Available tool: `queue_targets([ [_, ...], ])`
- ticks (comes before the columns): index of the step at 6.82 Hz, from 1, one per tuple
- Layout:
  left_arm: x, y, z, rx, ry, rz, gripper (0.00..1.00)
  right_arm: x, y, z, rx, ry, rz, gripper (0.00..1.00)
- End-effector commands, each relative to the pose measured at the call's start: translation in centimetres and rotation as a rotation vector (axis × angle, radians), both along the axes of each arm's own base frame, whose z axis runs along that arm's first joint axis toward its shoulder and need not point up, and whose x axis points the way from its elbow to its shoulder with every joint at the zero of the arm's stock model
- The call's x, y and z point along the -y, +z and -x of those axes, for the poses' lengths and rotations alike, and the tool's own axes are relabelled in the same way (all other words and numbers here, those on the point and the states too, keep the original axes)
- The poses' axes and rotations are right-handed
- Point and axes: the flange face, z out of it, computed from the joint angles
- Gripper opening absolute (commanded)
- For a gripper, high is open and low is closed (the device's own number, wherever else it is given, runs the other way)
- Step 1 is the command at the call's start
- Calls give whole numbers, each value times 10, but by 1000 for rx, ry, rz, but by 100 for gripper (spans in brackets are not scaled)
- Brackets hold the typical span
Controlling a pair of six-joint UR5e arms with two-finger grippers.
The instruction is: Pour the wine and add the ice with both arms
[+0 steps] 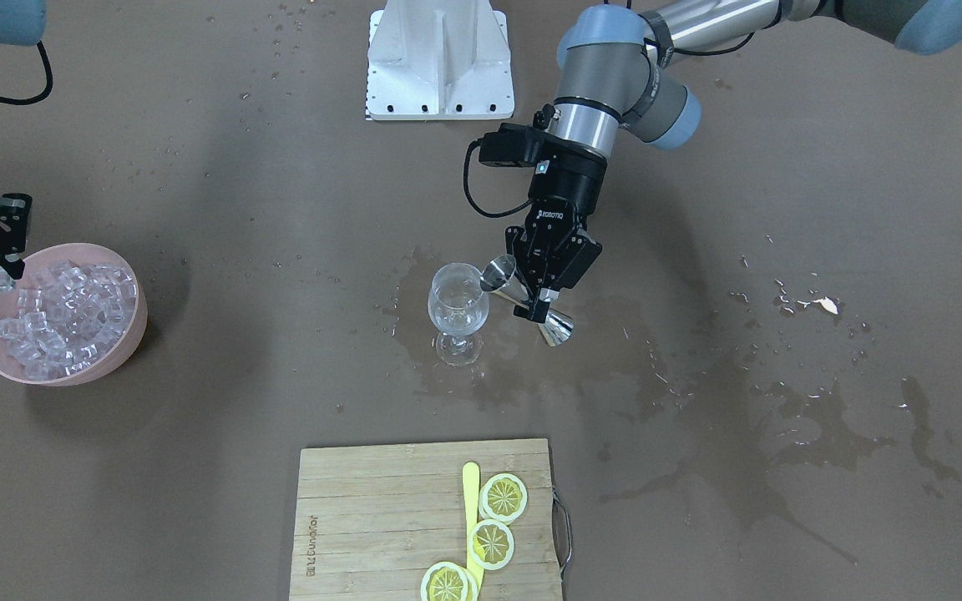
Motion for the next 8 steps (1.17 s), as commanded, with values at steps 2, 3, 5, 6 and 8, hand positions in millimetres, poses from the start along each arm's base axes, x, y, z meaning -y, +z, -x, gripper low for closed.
queue_targets([
  [2, -8, 6, -16, 53, 19, -15, 0, -3, -3, 2, 33, -19, 17, 25],
  [3, -9, 4, -17, 83, 23, -36, 0, -3, -1, 3, 32, -21, 20, 25],
  [5, -10, 1, -16, 178, -16, -98, 0, -2, 6, 2, 25, -19, 34, 25],
  [6, -10, 2, -18, 201, -21, -95, 0, -2, 4, 3, 27, -18, 33, 25],
  [8, -9, 1, -24, 249, -44, -78, 0, -1, -2, -1, 26, -5, 42, 25],
])
